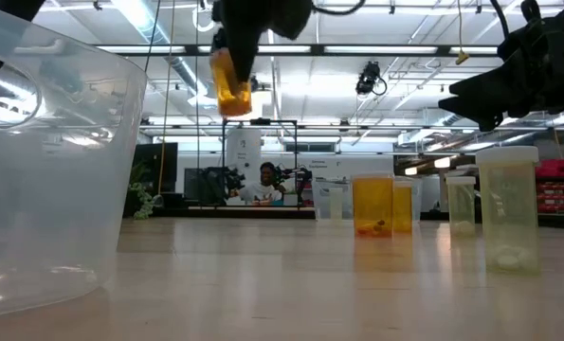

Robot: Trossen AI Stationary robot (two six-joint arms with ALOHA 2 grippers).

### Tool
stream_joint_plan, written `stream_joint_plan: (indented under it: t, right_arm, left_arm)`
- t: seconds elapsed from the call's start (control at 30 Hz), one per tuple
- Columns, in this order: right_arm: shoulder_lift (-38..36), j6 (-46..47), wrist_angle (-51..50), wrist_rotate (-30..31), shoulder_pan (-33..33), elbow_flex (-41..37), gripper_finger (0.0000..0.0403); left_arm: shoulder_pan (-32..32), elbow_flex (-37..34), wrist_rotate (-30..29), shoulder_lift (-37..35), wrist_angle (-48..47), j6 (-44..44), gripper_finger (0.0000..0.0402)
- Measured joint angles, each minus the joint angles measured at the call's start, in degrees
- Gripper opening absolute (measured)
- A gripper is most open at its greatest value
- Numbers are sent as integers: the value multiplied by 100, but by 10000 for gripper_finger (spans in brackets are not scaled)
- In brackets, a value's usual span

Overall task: Pick and place medicine bottles into bin by pill shape (circle, oval)
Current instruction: Put the orange capsule bottle into the bottom transparent bin

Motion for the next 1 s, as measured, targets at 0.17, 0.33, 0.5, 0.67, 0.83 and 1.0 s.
stream_joint_plan:
  t: [0.17,0.33,0.5,0.67,0.83,1.0]
  right_arm:
    - [6,0,-11,0,0,0,237]
    - [6,0,-13,0,0,0,237]
    - [6,0,-13,0,0,0,237]
    - [6,0,-21,0,2,0,237]
    - [6,0,-22,0,0,0,237]
    - [6,0,-24,0,1,0,237]
  left_arm:
    - [-557,-2,-39,-5,-97,-277,237]
    - [-1120,-4,-362,-5,-97,-636,218]
    - [-1728,-4,-451,-5,-97,-1342,225]
    - [-2268,-4,-441,0,-97,-2554,239]
    - [-2767,-38,-350,2,-77,-3737,221]
    - [-3154,-374,-265,9,-57,-4606,224]
